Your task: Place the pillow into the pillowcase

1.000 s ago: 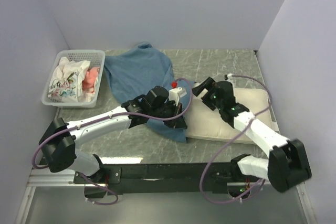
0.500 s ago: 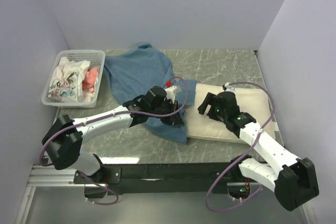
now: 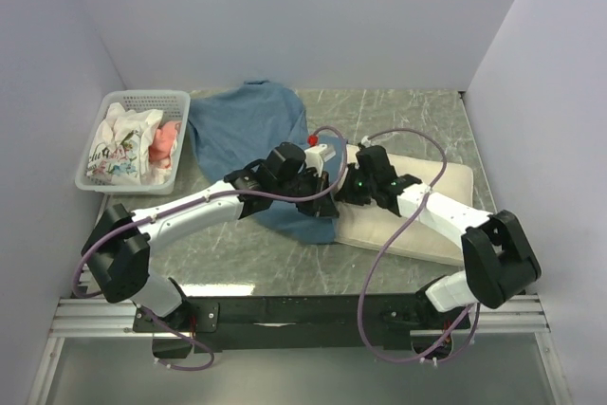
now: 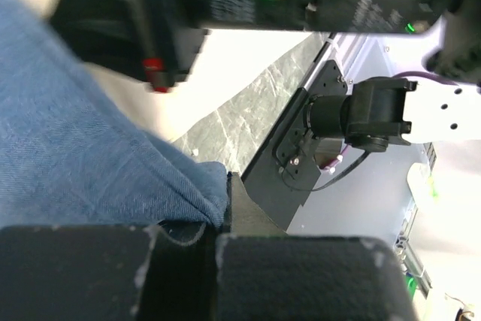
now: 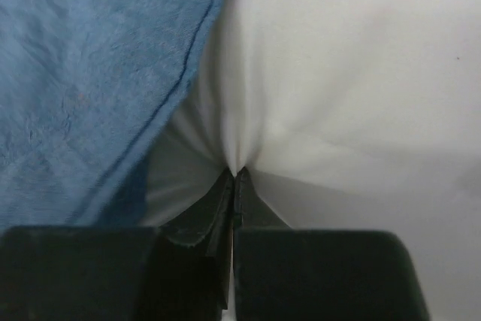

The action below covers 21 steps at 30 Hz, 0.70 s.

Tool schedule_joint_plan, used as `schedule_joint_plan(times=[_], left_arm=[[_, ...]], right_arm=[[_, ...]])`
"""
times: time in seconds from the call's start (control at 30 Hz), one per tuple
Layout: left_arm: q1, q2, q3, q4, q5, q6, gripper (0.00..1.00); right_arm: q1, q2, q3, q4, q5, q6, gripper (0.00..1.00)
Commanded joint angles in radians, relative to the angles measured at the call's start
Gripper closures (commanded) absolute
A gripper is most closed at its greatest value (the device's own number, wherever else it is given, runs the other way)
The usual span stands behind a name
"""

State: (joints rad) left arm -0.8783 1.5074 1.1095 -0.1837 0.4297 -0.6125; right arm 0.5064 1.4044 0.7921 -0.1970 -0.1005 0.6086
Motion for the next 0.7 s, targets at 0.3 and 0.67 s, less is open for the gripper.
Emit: schedule_joint_plan(times=[0.3,0.67], left_arm=[[-0.004,-0.068,-0.085,0.009,0.038,0.034,0.99],[-0.004,-0.275,-0.269,0.081,-0.069,-0.093,0.89]], right_arm=[[-0.054,-0.143,0.176,0.151,-0.091,0.309,1.0],[0.021,-0.145,-0.019,0.349,-0.054,0.398,1.0]])
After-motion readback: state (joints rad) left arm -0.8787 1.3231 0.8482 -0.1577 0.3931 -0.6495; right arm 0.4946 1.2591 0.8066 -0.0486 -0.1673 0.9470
